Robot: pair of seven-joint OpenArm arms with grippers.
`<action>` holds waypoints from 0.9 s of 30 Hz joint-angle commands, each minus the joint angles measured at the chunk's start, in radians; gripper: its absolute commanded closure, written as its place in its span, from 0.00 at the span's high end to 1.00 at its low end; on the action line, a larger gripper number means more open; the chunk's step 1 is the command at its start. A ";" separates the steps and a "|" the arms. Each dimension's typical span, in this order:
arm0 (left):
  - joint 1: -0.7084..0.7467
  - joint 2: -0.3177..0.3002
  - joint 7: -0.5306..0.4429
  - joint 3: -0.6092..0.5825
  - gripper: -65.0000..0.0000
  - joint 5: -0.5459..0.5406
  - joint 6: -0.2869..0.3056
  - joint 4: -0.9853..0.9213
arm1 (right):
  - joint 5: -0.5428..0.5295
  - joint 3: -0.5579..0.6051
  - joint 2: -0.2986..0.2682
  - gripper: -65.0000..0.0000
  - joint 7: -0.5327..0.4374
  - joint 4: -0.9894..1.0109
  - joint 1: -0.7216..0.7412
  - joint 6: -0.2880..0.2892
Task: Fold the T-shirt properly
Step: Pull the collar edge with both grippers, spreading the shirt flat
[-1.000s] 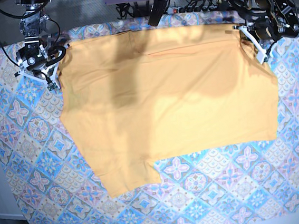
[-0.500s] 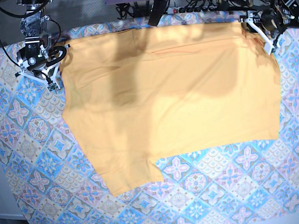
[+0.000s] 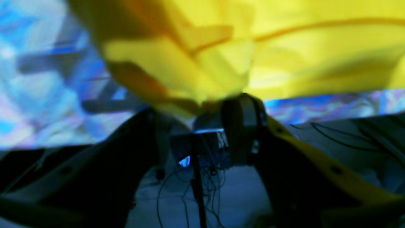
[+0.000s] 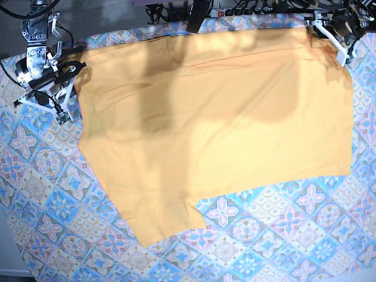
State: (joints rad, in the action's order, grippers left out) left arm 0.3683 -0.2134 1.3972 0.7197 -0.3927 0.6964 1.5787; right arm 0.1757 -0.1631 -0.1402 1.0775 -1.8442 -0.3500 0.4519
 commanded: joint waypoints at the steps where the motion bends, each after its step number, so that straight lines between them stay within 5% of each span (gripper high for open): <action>1: 0.011 -0.016 -0.001 0.013 0.43 -0.004 0.002 0.038 | -0.002 -0.003 0.000 0.07 -0.007 -0.018 0.002 -0.002; 10: 0.091 -0.017 -0.001 0.021 0.43 -0.004 0.002 0.325 | 0.000 0.000 0.006 0.07 -0.007 -0.016 0.002 -0.002; 22: -0.030 0.015 -0.001 -0.160 0.43 -0.007 0.002 0.322 | 0.002 0.061 0.006 0.06 -0.007 -0.016 0.002 -0.002; 27: -0.117 0.062 -0.001 -0.179 0.43 0.131 0.002 0.202 | 0.003 0.083 0.023 0.06 -0.007 -0.016 0.001 -0.002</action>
State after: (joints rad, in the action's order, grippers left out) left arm 0.2508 -0.1368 1.3979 0.5346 -0.2619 0.7002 1.7687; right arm 0.1764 -0.0784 -0.1135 1.0748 -1.8439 -0.3519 0.4519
